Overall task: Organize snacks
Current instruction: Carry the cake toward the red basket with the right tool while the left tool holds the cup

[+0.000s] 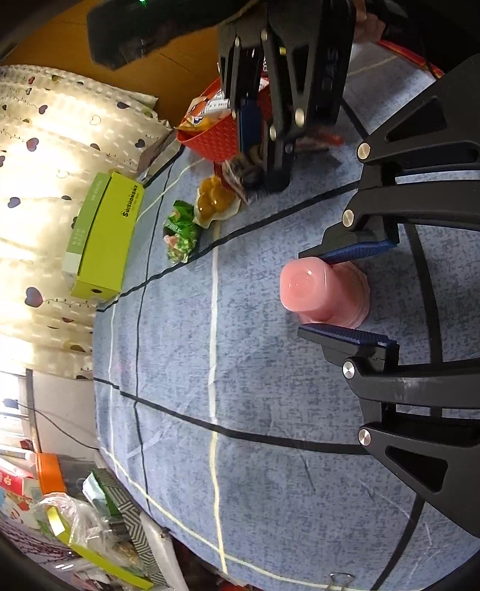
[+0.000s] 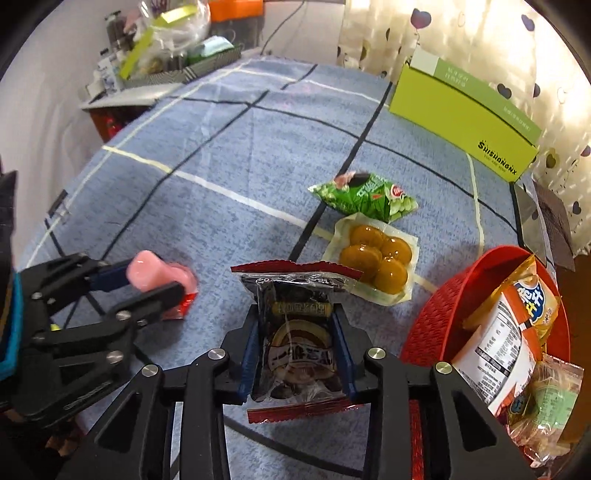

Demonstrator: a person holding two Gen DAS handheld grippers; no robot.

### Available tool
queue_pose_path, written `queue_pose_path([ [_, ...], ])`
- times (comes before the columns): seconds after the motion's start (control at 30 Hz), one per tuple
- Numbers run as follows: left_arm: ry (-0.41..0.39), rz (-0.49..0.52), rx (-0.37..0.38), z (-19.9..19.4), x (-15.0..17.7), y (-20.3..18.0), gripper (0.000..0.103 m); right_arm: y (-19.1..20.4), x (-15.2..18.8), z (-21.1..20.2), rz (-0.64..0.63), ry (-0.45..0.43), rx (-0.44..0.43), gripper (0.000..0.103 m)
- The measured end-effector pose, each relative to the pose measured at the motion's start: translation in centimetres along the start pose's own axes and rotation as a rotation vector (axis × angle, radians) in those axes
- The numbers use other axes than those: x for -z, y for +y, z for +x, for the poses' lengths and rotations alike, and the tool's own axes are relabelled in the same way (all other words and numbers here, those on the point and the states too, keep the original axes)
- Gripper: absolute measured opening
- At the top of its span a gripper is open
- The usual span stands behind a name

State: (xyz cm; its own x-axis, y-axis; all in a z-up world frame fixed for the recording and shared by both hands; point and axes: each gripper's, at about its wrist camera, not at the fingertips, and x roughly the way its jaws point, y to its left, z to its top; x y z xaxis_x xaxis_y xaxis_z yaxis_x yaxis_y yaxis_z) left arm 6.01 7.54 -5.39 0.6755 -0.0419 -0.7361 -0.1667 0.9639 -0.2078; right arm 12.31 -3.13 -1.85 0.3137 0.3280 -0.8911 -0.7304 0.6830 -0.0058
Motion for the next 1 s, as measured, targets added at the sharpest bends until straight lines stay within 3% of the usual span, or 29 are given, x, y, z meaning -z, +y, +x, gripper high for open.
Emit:
queue_pose_path([
  [0.37,-0.016,0.022,-0.03,-1.1,-0.3,-1.0,0.031,-0.3,0.5,-3.8,0.017,-0.103,-0.057,0.033],
  [1.0,-0.077,0.09,0.016,-3.9,-2.8,-6.8,0.031,-4.0,3.3,-8.6,0.088,-0.218,-0.092,0.033],
])
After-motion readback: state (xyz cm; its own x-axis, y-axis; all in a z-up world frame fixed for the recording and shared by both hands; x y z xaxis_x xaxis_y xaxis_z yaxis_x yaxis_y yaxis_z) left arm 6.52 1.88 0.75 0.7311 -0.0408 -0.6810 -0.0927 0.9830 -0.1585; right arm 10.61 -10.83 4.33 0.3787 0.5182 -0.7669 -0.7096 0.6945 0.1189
